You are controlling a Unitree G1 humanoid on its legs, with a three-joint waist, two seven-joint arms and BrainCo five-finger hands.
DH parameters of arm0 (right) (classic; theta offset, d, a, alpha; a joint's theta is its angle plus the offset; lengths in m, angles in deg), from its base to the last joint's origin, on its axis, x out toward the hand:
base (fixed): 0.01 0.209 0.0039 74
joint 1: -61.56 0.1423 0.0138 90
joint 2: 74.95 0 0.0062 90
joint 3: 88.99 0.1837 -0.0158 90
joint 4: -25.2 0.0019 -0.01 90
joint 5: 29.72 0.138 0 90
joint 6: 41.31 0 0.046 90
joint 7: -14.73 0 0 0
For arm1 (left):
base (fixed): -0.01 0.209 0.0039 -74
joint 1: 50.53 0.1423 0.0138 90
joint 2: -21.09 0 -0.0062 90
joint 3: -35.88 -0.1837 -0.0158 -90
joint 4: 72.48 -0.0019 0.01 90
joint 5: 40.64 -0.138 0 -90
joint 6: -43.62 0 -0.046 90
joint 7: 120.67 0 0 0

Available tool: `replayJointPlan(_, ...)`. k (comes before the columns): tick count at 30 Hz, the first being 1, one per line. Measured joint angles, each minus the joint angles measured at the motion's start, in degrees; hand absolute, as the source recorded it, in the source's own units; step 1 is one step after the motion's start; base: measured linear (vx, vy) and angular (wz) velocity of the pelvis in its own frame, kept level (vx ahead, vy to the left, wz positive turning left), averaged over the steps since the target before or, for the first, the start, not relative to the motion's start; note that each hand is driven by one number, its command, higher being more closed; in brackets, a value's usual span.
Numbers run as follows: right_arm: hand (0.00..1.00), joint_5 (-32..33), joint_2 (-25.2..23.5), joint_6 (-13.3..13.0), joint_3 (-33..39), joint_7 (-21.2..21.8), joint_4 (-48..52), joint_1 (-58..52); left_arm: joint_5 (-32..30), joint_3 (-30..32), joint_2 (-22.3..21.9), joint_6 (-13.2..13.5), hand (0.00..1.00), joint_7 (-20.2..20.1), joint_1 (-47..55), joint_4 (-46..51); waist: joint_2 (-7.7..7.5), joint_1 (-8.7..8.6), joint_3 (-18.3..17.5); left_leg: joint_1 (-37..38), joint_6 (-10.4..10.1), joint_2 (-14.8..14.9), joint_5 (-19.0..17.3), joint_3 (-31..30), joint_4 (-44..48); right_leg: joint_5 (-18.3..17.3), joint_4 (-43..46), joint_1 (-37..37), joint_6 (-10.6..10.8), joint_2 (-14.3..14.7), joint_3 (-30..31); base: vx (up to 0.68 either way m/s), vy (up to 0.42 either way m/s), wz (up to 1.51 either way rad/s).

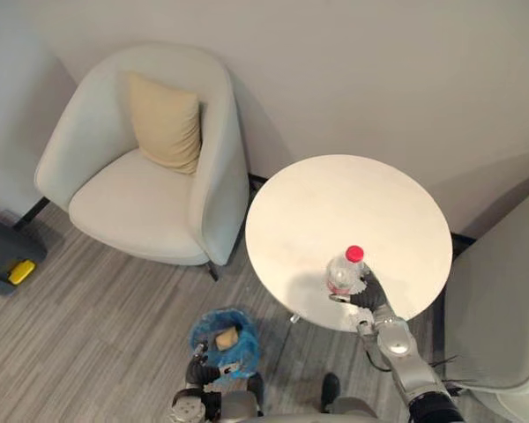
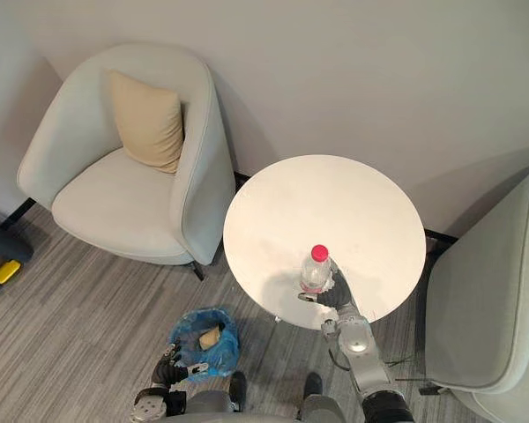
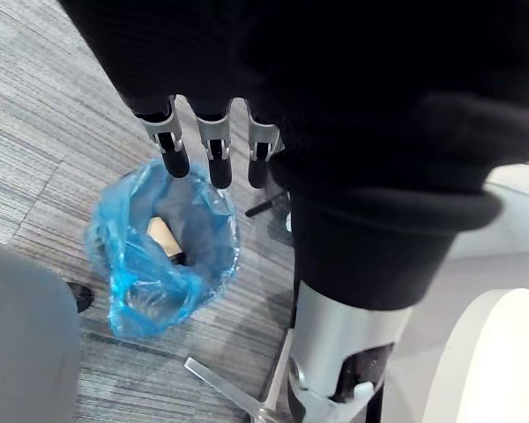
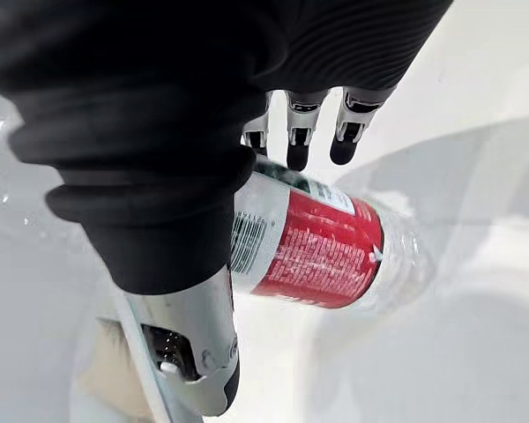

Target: Gather rubbish on tea table into small bin, then transfer packed bag to large trash can.

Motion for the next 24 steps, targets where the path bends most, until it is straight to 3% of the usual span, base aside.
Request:
replayJointPlan(5,1.0,0.2,-0.1,0.1,-1.3,-2.3,-3.8,6.9,0.0,-0.4,0.0,0.3,0.0,0.0,-0.3,0.1,0.97,0.26,1.0,-2.2,-0.3,-0.1,0.1,-0.9,-0.3,0.1,-0.5,-2.0,0.2,0.1,-0.3,-0.08,-0.016,0.09)
replayJointPlan(8,1.0,0.7,0.1,0.2,-1.5,-3.4,-6.3,12.0,0.1,-0.5,-0.2,1.0,0.0,0.1,-0.9,0.3,1.39,1.55,1.9,-3.4,-0.8,0.1,0.5,-0.9,-0.2,0.5,-0.5,-3.4,0.2,0.2,-0.2,0.01,-0.012,-0.03)
replayJointPlan(15,1.0,3.7,0.2,0.3,-1.3,-4.6,-6.1,15.7,0.2,-0.5,-0.3,1.2,0.0,0.1,-1.1,0.5,1.71,1.63,2.2,-4.5,-0.3,-0.1,2.4,-1.6,-0.2,1.4,-0.6,-4.5,-0.3,0.5,-0.3,0.13,-0.027,0.01)
replayJointPlan(21,1.0,5.0,0.2,-0.2,-0.9,-4.8,3.6,14.0,0.3,-0.3,-0.3,1.3,0.0,0.1,-1.0,1.8,1.68,1.7,2.3,-3.4,-0.3,-0.4,2.4,-1.0,0.1,1.4,0.1,-3.7,-0.3,-0.1,0.9,0.06,0.021,-0.02)
replayJointPlan(24,1.0,5.0,0.3,-0.5,-0.9,-4.6,9.7,11.5,0.3,-0.2,-0.3,1.2,0.0,0.1,-1.0,2.3,1.33,1.49,3.6,-2.8,0.8,-1.1,1.6,-1.5,1.7,-1.6,4.3,-4.1,-0.2,-0.9,2.3,-0.01,0.01,0.06)
